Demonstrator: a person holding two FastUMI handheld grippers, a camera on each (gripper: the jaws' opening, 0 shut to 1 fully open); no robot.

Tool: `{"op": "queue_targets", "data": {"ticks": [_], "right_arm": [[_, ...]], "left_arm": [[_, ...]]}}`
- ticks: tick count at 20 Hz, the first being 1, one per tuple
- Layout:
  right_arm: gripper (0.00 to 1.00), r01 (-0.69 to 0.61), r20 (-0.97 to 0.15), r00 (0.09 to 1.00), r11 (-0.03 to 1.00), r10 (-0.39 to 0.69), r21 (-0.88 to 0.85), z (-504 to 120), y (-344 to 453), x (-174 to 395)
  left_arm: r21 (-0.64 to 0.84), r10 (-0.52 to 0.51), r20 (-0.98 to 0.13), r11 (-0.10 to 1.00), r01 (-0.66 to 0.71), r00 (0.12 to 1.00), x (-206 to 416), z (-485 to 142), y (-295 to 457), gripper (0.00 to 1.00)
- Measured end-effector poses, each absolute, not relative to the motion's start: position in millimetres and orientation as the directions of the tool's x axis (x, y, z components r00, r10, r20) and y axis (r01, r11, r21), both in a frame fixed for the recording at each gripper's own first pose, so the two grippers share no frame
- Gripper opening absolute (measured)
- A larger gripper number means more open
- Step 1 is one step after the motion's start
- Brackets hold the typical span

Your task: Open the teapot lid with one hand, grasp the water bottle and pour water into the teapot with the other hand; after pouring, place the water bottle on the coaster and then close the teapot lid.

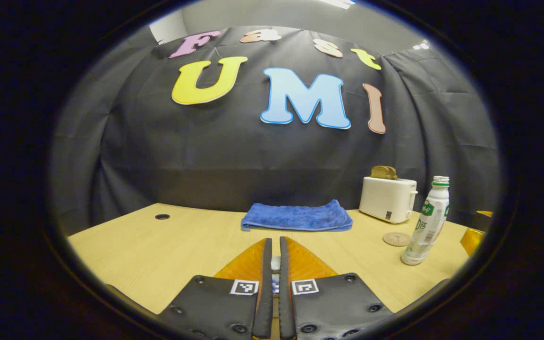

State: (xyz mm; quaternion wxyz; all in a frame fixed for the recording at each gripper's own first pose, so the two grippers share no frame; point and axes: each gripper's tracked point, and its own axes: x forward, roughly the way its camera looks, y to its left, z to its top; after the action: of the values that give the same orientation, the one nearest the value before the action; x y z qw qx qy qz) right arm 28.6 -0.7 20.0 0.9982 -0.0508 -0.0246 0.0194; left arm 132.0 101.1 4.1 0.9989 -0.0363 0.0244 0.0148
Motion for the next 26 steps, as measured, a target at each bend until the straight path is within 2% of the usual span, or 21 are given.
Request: {"op": "queue_targets", "data": {"ticks": [1,2,3,4,7,8,9,13,14,15,16,17,18,20,21,22,23,25,26], "right_arm": [[0.95,-0.043,0.033,0.998,0.995,0.046,-0.087,18.7,-2.6,36.5],[0.94,-0.058,0.022,0.998,0.996,0.059,-0.063,20.3,-3.0,45.3],[0.94,-0.066,0.019,0.998,0.996,0.067,-0.053,24.3,-3.5,54.7],[0.94,-0.058,0.015,0.998,0.996,0.059,-0.061,28.6,-9.1,64.8],[0.94,-0.063,0.011,0.998,0.995,0.064,-0.079,33.6,-16.0,95.1],[0.94,-0.076,-0.006,0.997,0.994,0.076,-0.074,29.1,-14.5,103.8],[0.94,-0.096,-0.028,0.995,0.993,0.094,-0.064,23.7,-11.7,111.1],[0.95,-0.097,-0.105,0.991,0.989,0.086,-0.112,-3.3,-15.7,137.8],[0.95,-0.103,-0.139,0.987,0.988,0.086,-0.115,-14.4,-16.3,143.7],[0.95,-0.111,-0.174,0.98,0.988,0.091,-0.108,-19.7,-16.9,145.1],[0.95,-0.112,-0.159,0.983,0.99,0.097,-0.091,-17.5,-17.3,149.4],[0.94,-0.1,-0.151,0.985,0.991,0.087,-0.083,-14.2,-19.5,153.1],[0.94,-0.095,-0.16,0.984,0.992,0.08,-0.087,-17.8,-19.7,157.7],[0.94,-0.118,-0.162,0.981,0.989,0.104,-0.083,-17.7,-14.7,159.2],[0.75,-0.115,-0.159,0.982,0.99,0.101,-0.083,-17.7,-15.8,160.5],[0.76,-0.116,-0.158,0.982,0.99,0.102,-0.083,-17.5,-16.1,157.9],[0.73,-0.11,-0.16,0.983,0.99,0.094,-0.093,-16.5,-18.2,157.2],[0.73,-0.106,-0.152,0.985,0.987,0.088,-0.117,-11.7,-18.7,154.2],[0.73,-0.109,-0.149,0.985,0.986,0.09,-0.124,-9.5,-16.8,152.0]], "left_arm": [[-0.064,0.029,-0.036,0.997,-0.031,0.999,129.4,7.9,101.9,0.12],[-0.047,0.036,-0.015,0.998,-0.037,0.999,127.6,12.9,104.1,0.16],[-0.026,0.048,0.006,0.999,-0.048,0.999,125.7,18.0,106.9,0.12],[-0.011,0.049,0.016,0.999,-0.049,0.999,123.8,21.5,107.4,0.15],[-0.01,0.028,0.012,1.0,-0.028,1.0,122.9,19.0,99.5,0.16],[-0.007,0.025,0.011,1.0,-0.025,1.0,123.2,18.4,98.2,0.12],[-0.001,0.025,0.013,1.0,-0.025,1.0,122.8,18.5,99.3,0.16],[-0.004,0.021,0.011,1.0,-0.021,1.0,121.3,17.3,99.1,0.16],[-0.005,0.021,0.011,1.0,-0.021,1.0,121.5,17.6,99.4,0.12],[-0.008,0.02,0.01,1.0,-0.02,1.0,122.2,17.3,99.2,0.16],[-0.009,0.019,0.01,1.0,-0.019,1.0,121.6,18.0,99.6,0.16],[-0.008,0.018,0.01,1.0,-0.018,1.0,122.0,16.7,99.8,0.11],[-0.006,0.018,0.008,1.0,-0.018,1.0,122.5,17.8,99.8,0.16],[-0.009,0.017,0.008,1.0,-0.017,1.0,122.1,18.8,98.6,0.16],[-0.012,0.017,0.009,1.0,-0.017,1.0,121.1,18.9,98.8,0.12],[-0.016,0.019,0.01,1.0,-0.019,1.0,120.0,20.4,99.4,0.16],[-0.022,0.02,0.012,1.0,-0.02,1.0,118.6,20.8,100.0,0.12],[-0.031,0.023,0.023,0.999,-0.022,0.999,114.6,24.0,99.2,0.12],[-0.032,0.022,0.031,0.999,-0.021,0.999,112.6,26.3,98.1,0.16]]}}
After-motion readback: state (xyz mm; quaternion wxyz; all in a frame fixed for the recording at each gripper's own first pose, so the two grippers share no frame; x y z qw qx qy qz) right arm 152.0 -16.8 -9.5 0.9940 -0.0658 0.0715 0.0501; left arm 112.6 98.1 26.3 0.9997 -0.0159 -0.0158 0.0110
